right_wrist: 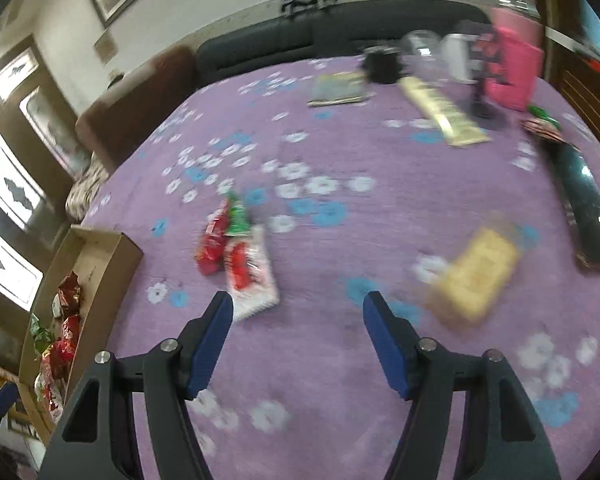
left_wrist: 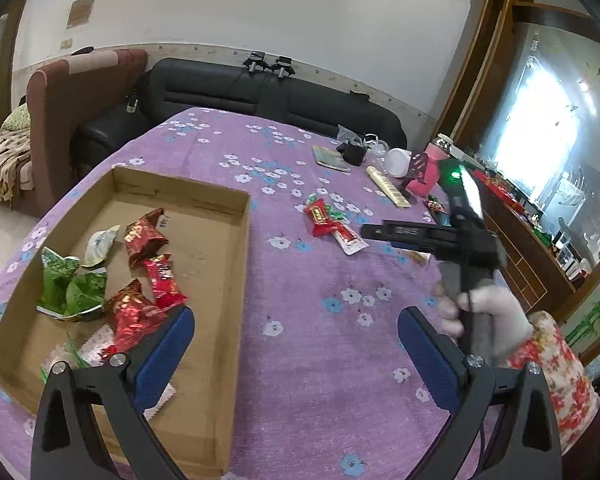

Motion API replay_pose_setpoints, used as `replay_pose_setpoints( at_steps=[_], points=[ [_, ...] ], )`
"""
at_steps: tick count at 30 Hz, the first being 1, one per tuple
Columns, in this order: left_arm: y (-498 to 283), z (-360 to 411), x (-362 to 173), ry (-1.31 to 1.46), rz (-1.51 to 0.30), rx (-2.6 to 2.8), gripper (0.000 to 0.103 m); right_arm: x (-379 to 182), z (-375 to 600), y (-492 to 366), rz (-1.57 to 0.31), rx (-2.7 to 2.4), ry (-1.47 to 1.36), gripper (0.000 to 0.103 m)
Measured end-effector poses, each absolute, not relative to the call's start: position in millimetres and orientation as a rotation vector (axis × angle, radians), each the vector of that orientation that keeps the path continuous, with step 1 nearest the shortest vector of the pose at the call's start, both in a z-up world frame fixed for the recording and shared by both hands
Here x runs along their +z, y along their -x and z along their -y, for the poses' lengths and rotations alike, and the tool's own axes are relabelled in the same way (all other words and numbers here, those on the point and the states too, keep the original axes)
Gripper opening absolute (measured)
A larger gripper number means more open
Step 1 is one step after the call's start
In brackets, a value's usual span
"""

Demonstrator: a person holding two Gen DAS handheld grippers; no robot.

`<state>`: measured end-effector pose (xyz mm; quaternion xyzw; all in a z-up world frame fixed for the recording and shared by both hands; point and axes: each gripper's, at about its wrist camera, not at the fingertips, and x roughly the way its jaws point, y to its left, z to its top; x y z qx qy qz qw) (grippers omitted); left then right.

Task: Organize snacks
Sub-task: 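Move both open tools back toward the remaining snacks on the table, then grasp a red-and-white packet with the right tool while the left tool grasps a red candy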

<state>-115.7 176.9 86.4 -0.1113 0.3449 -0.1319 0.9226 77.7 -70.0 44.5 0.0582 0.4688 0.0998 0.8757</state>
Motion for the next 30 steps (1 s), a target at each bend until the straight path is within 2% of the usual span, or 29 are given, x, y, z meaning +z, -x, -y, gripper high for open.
replay_pose_setpoints(
  at_steps=[3, 5, 9, 10, 11, 13, 21, 27, 28, 29, 30],
  points=[
    [116, -186, 87, 0.236, -0.709, -0.257, 0.102, 35, 51, -93, -1.002, 0.211, -0.081, 0.056],
    [117, -191, 87, 0.24, -0.709, -0.246, 0.102, 28, 43, -101, -1.02, 0.193, -0.061, 0.045],
    [115, -195, 85, 0.257, -0.718, -0.245, 0.102, 22, 34, -110, -1.015, 0.177, -0.036, 0.043],
    [114, -195, 84, 0.263, -0.722, -0.25, 0.102, 22, 34, -111, -1.016, 0.183, -0.039, 0.039],
    [114, -194, 85, 0.264, -0.724, -0.252, 0.102, 21, 34, -110, -1.018, 0.2, -0.045, 0.024],
    [113, -192, 86, 0.255, -0.723, -0.251, 0.102, 21, 35, -106, -1.032, 0.212, -0.057, 0.01],
    [83, -159, 101, 0.16, -0.744, -0.296, 0.102, 33, 65, -58, -0.974, 0.152, -0.08, 0.006],
    [-3, -103, 99, 0.09, -0.847, -0.349, 0.101, 37, 93, -42, -0.954, 0.208, -0.196, 0.004],
    [-16, -94, 96, 0.069, -0.86, -0.346, 0.093, 36, 95, -42, -0.958, 0.215, -0.211, 0.004],
    [-35, -82, 90, 0.046, -0.891, -0.343, 0.082, 34, 96, -43, -0.967, 0.229, -0.23, 0.005],
    [-47, -76, 85, 0.039, -0.919, -0.342, 0.076, 31, 97, -44, -0.976, 0.239, -0.241, 0.005]
  ],
)
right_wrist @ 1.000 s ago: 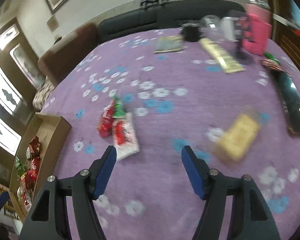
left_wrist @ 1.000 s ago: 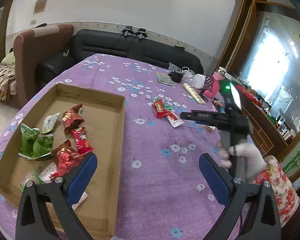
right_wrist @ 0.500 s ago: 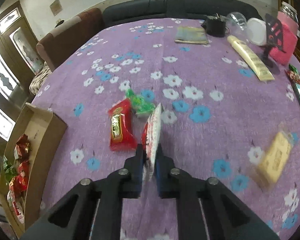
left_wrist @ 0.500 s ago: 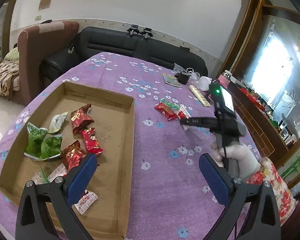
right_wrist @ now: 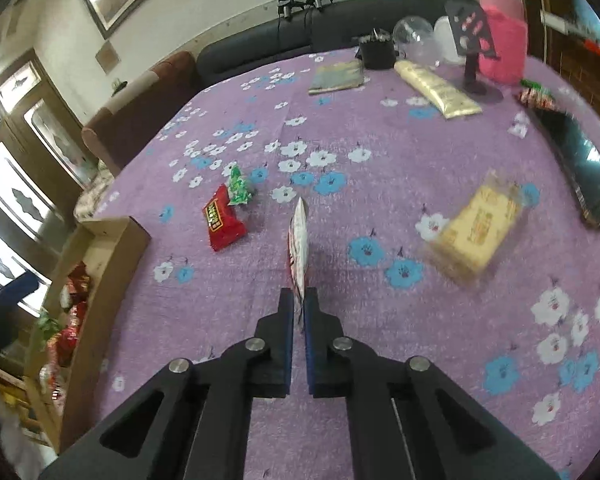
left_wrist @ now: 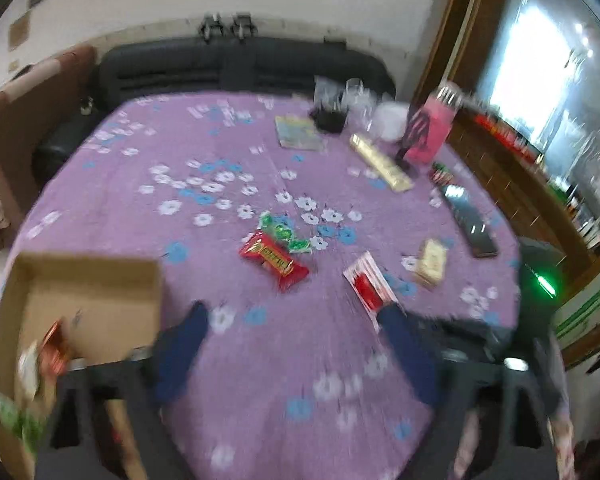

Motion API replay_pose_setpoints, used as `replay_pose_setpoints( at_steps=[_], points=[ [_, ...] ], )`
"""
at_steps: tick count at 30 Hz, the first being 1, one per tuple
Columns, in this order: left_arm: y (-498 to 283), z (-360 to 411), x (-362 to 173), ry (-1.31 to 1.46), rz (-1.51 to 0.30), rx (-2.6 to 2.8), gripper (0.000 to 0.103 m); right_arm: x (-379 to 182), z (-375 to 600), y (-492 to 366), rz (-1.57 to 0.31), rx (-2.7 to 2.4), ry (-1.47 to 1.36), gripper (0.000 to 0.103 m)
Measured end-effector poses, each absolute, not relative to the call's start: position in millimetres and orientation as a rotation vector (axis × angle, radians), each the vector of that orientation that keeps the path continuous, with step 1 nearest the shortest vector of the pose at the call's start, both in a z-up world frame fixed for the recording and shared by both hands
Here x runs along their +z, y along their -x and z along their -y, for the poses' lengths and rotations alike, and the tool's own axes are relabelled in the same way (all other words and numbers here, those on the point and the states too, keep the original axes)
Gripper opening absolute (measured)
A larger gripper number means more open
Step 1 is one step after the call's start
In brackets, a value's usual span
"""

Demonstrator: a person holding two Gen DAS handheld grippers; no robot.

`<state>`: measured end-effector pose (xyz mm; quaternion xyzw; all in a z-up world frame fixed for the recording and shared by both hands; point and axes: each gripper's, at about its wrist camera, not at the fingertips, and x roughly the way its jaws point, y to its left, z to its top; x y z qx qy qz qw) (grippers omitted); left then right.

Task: Organize snacks
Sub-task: 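Grasp a red-and-white packet with the right tool while the left tool grasps a red candy, then carry both packets over the cardboard tray and open both tools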

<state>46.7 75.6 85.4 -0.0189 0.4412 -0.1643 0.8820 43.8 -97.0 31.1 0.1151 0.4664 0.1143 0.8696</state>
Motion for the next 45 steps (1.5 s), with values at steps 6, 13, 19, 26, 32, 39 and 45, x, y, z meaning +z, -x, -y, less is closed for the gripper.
replay_pose_setpoints(
  at_steps=[6, 13, 19, 26, 32, 39, 45],
  points=[
    [-116, -55, 44, 0.031, -1.003, -0.263, 0.073, 24, 99, -50, -0.973, 0.24, -0.214, 0.007],
    [-134, -40, 13, -0.072, -1.046, -0.239, 0.03, 29, 95, -57, -0.911, 0.227, -0.169, 0.04],
    [-115, -57, 21, -0.037, -1.021, -0.275, 0.019, 24, 111, -66, -0.944, 0.227, -0.264, 0.041],
    [-73, -70, 32, -0.032, -1.009, -0.314, 0.019, 22, 140, -69, -0.922, 0.228, -0.422, 0.042],
    [-29, -82, 53, 0.047, -0.979, -0.375, 0.019, 26, 119, -74, -0.902, 0.223, -0.281, 0.049],
    [27, -111, 70, 0.116, -0.906, -0.375, 0.019, 23, 97, -74, -0.916, 0.155, -0.111, 0.043],
    [71, -159, 87, 0.207, -0.83, -0.327, 0.02, 25, 86, -66, -0.901, 0.128, -0.037, 0.026]
  ],
)
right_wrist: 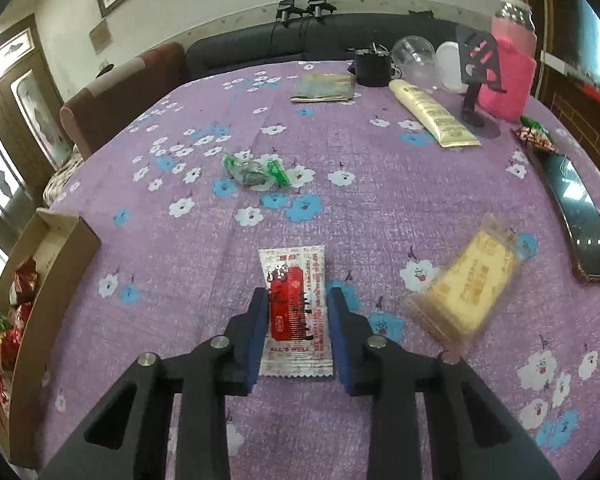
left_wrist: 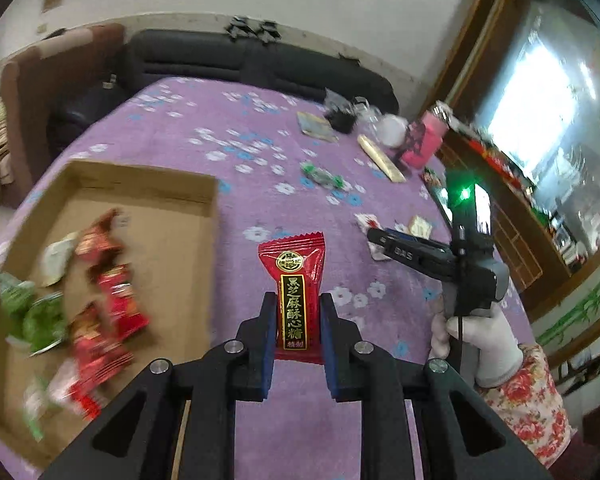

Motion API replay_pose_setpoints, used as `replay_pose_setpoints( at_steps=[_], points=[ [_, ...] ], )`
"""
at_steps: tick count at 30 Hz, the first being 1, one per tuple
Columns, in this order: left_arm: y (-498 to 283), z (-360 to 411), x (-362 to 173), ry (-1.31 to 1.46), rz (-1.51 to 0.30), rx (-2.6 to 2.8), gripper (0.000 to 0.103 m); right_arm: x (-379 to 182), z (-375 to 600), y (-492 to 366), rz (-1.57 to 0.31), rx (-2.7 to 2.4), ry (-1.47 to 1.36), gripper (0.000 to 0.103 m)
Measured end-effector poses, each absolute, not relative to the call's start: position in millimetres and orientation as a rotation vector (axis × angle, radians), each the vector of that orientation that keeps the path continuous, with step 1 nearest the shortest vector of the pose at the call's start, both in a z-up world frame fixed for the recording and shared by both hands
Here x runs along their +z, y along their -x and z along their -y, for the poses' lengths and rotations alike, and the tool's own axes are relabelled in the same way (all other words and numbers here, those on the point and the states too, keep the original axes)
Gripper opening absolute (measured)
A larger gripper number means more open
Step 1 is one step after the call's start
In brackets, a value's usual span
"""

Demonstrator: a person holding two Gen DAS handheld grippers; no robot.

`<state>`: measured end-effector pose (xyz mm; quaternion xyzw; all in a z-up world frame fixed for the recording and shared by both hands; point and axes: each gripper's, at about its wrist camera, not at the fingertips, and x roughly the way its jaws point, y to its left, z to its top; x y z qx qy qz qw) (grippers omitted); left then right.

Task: Organize snacks
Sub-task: 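Carry both packets over the cardboard tray and open both tools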

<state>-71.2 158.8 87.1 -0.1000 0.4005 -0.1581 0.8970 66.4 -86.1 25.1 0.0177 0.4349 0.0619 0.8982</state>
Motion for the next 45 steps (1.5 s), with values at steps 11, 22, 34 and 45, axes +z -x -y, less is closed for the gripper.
replay_pose_setpoints(
  at_steps=[11, 22, 34, 45],
  points=[
    [111, -274, 77, 0.381, -0.765, -0.13, 0.02, 54, 73, -30, -0.856, 0.194, -0.119, 0.026],
    [118, -309, 49, 0.347, -0.802, 0.007, 0.02, 88, -27, 7, -0.861, 0.451, -0.086, 0.026],
    [116, -304, 38, 0.306, -0.824, 0.023, 0.02, 75, -133, 42, -0.923, 0.66, 0.039, 0.027],
    [125, -310, 57, 0.336, -0.736, 0.027, 0.061, 48, -161, 53, -0.958, 0.665, 0.143, 0.027]
  ],
)
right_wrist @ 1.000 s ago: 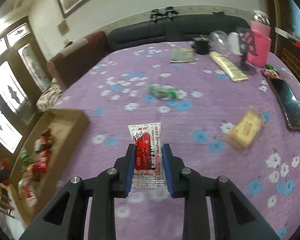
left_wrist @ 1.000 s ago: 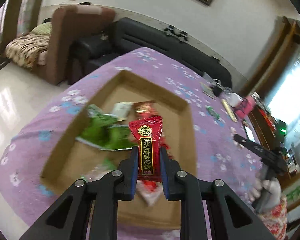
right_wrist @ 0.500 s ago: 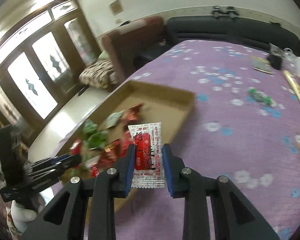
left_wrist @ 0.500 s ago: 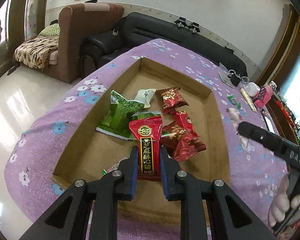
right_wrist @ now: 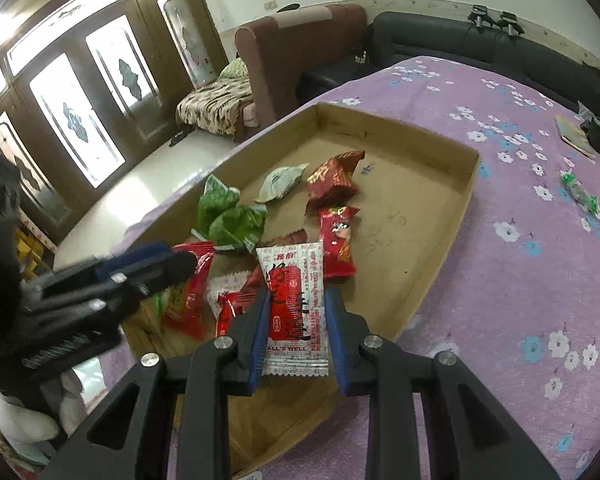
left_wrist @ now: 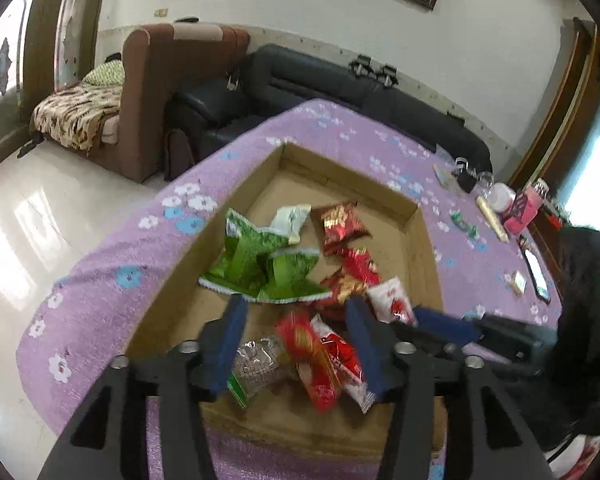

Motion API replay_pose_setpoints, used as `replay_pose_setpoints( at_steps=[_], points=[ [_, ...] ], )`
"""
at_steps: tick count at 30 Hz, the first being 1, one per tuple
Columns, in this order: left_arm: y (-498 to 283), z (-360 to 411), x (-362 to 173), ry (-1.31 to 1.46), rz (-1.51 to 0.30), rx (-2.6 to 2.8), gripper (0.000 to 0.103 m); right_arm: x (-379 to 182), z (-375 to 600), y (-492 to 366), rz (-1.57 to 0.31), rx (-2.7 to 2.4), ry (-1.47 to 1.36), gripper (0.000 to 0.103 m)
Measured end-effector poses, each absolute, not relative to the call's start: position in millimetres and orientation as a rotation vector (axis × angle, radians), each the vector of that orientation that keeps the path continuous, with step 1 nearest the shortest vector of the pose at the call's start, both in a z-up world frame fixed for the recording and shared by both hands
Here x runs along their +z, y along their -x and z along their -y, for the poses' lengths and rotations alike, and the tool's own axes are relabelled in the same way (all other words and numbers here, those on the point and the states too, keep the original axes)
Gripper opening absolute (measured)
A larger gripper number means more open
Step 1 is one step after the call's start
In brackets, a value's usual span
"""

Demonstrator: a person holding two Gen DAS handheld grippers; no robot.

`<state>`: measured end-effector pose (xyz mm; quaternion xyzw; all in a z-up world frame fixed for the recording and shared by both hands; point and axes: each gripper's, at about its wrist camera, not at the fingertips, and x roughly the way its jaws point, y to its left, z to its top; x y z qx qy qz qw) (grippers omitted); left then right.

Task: Organize snacks
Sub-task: 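Carry both packets over the cardboard tray and open both tools, then move both open tools back toward the last snacks on the table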

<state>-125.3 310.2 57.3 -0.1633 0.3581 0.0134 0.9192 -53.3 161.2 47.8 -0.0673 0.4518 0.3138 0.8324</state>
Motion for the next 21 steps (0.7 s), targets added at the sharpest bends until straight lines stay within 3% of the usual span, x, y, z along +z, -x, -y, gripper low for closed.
replay_pose_setpoints(
  at_steps=[2, 6, 8, 14, 21],
  points=[
    [127, -311, 62, 0.345, -0.718, 0.03, 0.069, 46, -162, 55, -0.957, 0.664, 0.151, 0.028],
    [131, -309, 70, 0.342, -0.694, 0.034, 0.075, 47, -160, 58, -0.947, 0.669, 0.143, 0.033],
    [134, -308, 73, 0.342, -0.674, 0.034, 0.086, 50, -158, 60, -0.939, 0.668, 0.136, 0.038],
    [145, -296, 89, 0.277, -0.596, 0.081, 0.102, 62, -140, 66, -0.899, 0.652, 0.096, 0.044],
    [153, -280, 101, 0.232, -0.538, 0.126, 0.102, 75, -104, 70, -0.859, 0.604, -0.011, 0.046]
  ],
)
